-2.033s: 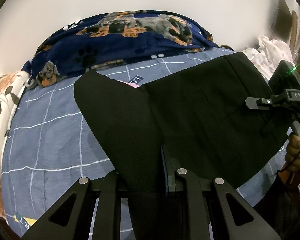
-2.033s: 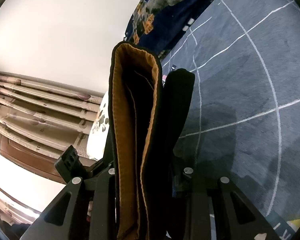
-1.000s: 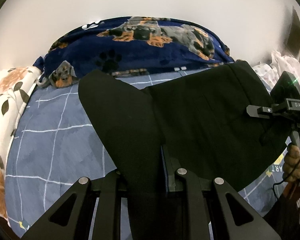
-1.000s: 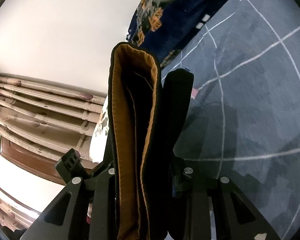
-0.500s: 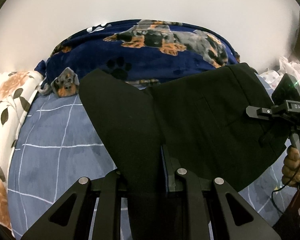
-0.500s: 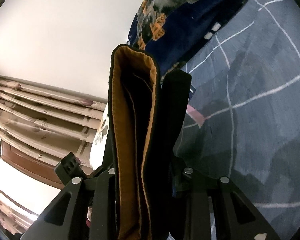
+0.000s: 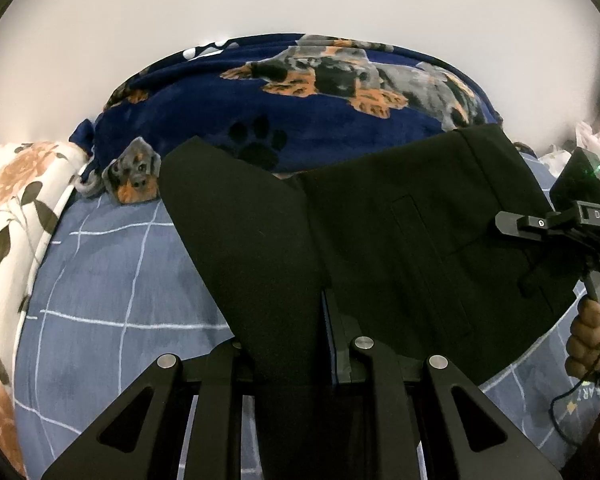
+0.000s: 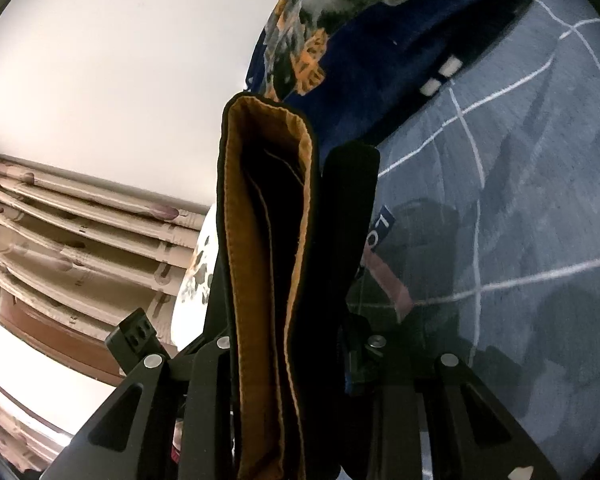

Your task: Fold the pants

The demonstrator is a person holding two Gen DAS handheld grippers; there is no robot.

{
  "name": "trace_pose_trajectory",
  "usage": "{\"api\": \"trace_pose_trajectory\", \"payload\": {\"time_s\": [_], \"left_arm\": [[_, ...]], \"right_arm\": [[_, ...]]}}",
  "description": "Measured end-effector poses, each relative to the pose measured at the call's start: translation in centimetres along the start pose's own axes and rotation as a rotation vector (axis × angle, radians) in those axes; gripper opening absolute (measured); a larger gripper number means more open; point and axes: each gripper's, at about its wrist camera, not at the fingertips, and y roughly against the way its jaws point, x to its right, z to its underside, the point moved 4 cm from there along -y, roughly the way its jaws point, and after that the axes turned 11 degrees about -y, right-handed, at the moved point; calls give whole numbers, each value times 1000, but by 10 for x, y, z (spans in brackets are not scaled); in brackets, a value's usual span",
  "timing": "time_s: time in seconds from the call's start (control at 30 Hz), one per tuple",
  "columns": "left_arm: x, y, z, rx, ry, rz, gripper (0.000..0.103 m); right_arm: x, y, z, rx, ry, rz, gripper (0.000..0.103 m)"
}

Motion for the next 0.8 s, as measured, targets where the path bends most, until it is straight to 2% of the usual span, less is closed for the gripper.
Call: {"api": "trace_pose_trajectory", "payload": {"time_s": [0.3, 0.8], "left_arm": [[-11, -15, -15, 10, 5, -13, 18], [-22, -35, -23, 6, 15, -20, 18]], "right_arm": [[0, -9, -19, 11, 4, -14, 27], [8, -14, -28, 22, -2, -28, 27]]}}
